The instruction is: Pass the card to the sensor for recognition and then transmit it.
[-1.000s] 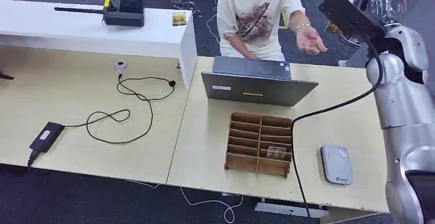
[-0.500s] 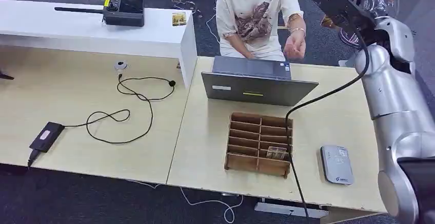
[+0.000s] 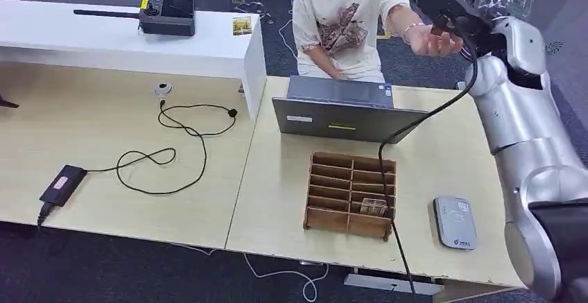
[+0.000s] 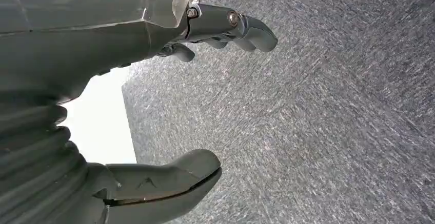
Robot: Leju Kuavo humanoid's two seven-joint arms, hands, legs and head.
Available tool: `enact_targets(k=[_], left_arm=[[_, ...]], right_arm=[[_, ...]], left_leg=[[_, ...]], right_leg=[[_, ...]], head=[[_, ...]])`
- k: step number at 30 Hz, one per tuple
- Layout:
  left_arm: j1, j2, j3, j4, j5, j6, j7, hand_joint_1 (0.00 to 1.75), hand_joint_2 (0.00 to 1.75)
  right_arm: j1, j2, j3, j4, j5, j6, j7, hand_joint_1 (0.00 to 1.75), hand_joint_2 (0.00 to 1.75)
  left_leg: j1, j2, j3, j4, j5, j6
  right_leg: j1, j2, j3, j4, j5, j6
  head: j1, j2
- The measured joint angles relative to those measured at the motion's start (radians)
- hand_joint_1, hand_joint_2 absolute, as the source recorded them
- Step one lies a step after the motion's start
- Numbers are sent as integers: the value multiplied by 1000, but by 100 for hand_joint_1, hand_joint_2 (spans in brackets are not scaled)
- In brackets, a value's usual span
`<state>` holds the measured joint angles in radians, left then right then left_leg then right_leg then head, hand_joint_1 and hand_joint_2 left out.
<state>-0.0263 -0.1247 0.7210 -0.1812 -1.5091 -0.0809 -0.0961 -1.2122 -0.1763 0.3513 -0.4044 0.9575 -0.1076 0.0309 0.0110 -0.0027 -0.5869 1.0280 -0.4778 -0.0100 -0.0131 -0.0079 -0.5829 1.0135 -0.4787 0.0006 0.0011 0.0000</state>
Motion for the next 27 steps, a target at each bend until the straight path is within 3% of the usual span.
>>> enact_targets(k=[7,8,9,18,27], left_arm=[[1,0,0,0,0,0,-2,0,175],[1,0,0,0,0,0,-3,0,175],[1,0,0,0,0,0,-3,0,175],[1,0,0,0,0,0,-3,0,175],[1,0,0,0,-1,1,-6,0,175]], right_arm=[[-14,14,15,22,26,2,14,175,175],[-15,15,18,25,29,2,14,38,175],[-17,15,20,27,31,2,15,0,175],[-20,16,24,37,36,-13,27,0,175],[-13,15,8,33,38,-176,-15,0,175]], left_leg=[[0,0,0,0,0,0],[0,0,0,0,0,0],[0,0,0,0,0,0],[0,0,0,0,0,0],[0,0,1,0,0,0]], right_leg=[[0,0,0,0,0,0],[0,0,0,0,0,0],[0,0,0,0,0,0],[0,0,0,0,0,0],[0,0,0,0,0,0]], head=[[0,0],[0,0],[0,0],[0,0],[0,0]])
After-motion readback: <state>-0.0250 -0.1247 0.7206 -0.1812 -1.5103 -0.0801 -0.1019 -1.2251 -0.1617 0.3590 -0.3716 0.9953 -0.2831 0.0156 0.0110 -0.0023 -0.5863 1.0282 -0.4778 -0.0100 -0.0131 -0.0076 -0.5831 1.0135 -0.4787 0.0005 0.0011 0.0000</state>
